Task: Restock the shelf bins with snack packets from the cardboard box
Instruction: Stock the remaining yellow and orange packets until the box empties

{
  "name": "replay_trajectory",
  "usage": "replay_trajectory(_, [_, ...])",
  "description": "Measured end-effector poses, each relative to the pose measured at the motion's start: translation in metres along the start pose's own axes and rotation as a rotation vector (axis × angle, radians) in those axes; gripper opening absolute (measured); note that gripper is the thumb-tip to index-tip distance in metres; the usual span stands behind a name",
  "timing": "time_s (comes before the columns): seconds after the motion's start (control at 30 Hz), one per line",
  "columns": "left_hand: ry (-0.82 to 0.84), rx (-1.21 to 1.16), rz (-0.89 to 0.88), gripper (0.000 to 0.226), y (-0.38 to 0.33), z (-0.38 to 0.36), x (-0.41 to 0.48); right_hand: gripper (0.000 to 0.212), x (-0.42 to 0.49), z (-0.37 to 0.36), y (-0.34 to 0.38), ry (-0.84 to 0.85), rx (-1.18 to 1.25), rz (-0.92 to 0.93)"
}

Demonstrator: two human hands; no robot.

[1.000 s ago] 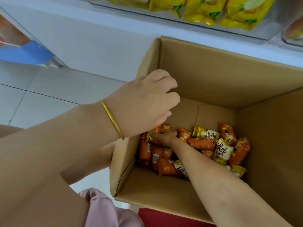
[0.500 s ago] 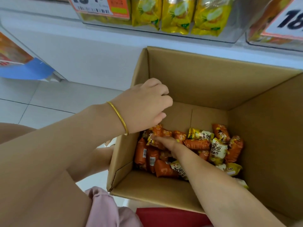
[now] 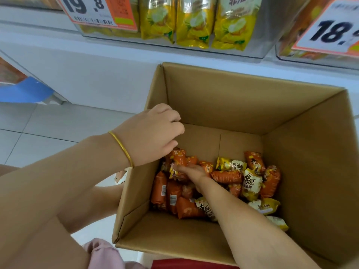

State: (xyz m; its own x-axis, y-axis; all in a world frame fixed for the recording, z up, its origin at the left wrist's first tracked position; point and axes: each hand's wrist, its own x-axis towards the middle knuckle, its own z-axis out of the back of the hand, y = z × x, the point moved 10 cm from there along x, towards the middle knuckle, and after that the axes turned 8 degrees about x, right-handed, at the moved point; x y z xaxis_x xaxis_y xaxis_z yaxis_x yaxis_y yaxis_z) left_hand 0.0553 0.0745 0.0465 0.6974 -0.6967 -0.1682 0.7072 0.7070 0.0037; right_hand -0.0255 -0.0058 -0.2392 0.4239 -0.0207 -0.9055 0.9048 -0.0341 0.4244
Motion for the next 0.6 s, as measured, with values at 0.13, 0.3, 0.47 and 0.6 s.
replay_trajectory(0.13, [0.074,0.08,0.05,0.035,-0.006,-0.008,0.012,0.081,-0.02,0.032,0.022,0.04,0.003,0.085])
replay_trajectory(0.3, [0.143,0.032,0.063,0.039,-0.03,-0.003,0.028,0.091,-0.046,0.051,0.026,0.028,-0.078,0.145])
replay_trajectory(0.47, [0.195,-0.382,0.408,0.061,-0.01,-0.032,0.025,0.064,-0.071,0.029,0.052,0.175,0.08,0.258])
replay_trajectory(0.6, [0.198,-0.794,0.659,0.084,0.008,-0.065,0.013,0.053,-0.094,0.01,0.082,0.377,0.288,0.324])
